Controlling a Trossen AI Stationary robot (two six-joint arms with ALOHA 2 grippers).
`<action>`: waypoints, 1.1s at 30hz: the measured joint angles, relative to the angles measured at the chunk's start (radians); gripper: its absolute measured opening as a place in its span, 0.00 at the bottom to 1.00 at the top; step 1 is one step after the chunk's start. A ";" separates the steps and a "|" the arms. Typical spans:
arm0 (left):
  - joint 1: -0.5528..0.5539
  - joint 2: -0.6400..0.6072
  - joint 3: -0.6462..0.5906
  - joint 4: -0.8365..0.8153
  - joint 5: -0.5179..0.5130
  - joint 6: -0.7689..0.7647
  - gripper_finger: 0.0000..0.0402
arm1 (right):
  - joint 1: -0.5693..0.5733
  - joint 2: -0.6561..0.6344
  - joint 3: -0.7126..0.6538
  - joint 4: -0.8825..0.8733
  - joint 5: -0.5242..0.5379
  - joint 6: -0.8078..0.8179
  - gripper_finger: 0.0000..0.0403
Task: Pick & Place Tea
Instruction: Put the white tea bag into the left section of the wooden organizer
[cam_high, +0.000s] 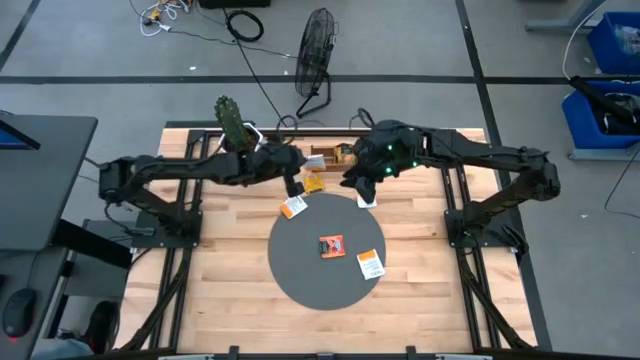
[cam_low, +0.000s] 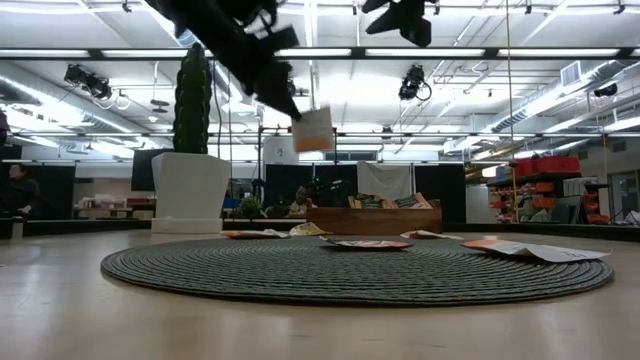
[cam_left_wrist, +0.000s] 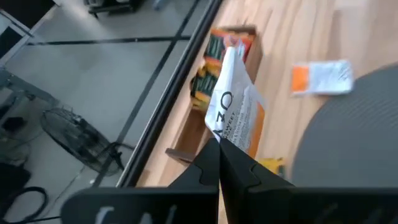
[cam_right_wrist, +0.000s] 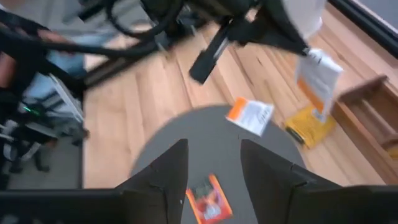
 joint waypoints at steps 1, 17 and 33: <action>0.012 0.024 0.010 0.007 0.003 0.014 0.00 | 0.011 0.000 0.000 -0.006 0.018 -0.001 0.38; 0.158 0.388 0.234 0.089 0.023 0.140 0.00 | 0.103 0.000 0.000 -0.054 0.161 0.002 0.38; 0.239 0.464 0.238 0.109 0.052 0.152 0.00 | 0.108 0.000 0.000 -0.046 0.181 0.022 0.38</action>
